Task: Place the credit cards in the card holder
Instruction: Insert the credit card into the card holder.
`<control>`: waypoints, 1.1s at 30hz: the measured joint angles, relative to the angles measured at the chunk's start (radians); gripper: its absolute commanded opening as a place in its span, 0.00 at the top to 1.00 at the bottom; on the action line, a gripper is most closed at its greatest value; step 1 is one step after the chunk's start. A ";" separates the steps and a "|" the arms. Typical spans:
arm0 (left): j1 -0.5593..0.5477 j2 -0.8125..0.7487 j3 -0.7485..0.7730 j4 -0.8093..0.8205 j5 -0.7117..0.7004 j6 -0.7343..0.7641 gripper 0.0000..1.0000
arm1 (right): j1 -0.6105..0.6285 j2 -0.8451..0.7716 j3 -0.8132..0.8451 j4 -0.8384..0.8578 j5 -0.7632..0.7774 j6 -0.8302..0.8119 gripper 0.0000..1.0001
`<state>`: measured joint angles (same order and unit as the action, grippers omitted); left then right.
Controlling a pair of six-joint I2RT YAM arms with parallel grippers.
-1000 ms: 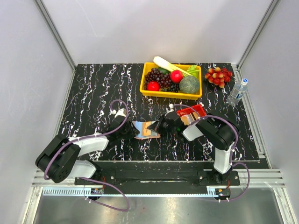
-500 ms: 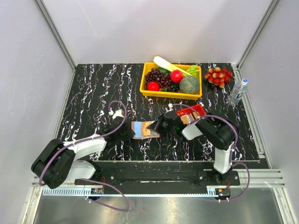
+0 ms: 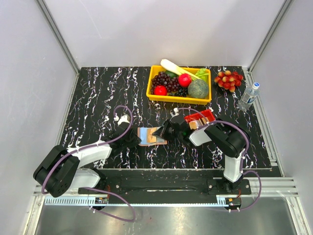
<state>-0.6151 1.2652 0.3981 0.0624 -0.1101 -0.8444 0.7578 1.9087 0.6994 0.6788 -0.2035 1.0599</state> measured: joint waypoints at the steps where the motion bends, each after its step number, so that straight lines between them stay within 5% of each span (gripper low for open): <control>1: 0.000 0.000 0.000 0.000 0.000 -0.001 1.00 | 0.003 0.000 0.002 -0.001 0.000 0.000 1.00; 10: 0.001 0.000 -0.001 0.002 0.004 -0.003 1.00 | 0.027 0.032 0.042 -0.005 0.000 0.006 0.98; 17: 0.001 -0.001 -0.001 0.006 0.003 -0.003 1.00 | 0.034 -0.006 0.047 -0.080 0.031 -0.008 0.60; 20: 0.001 -0.002 -0.002 0.011 0.004 -0.004 1.00 | 0.042 -0.047 0.048 -0.130 0.047 -0.026 0.53; 33: 0.001 -0.008 -0.011 0.023 0.007 -0.006 0.95 | 0.051 -0.085 0.082 -0.262 0.061 -0.082 0.55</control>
<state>-0.6140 1.2575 0.3866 0.0856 -0.1032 -0.8505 0.8093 1.8236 0.7811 0.4168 -0.1421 0.9783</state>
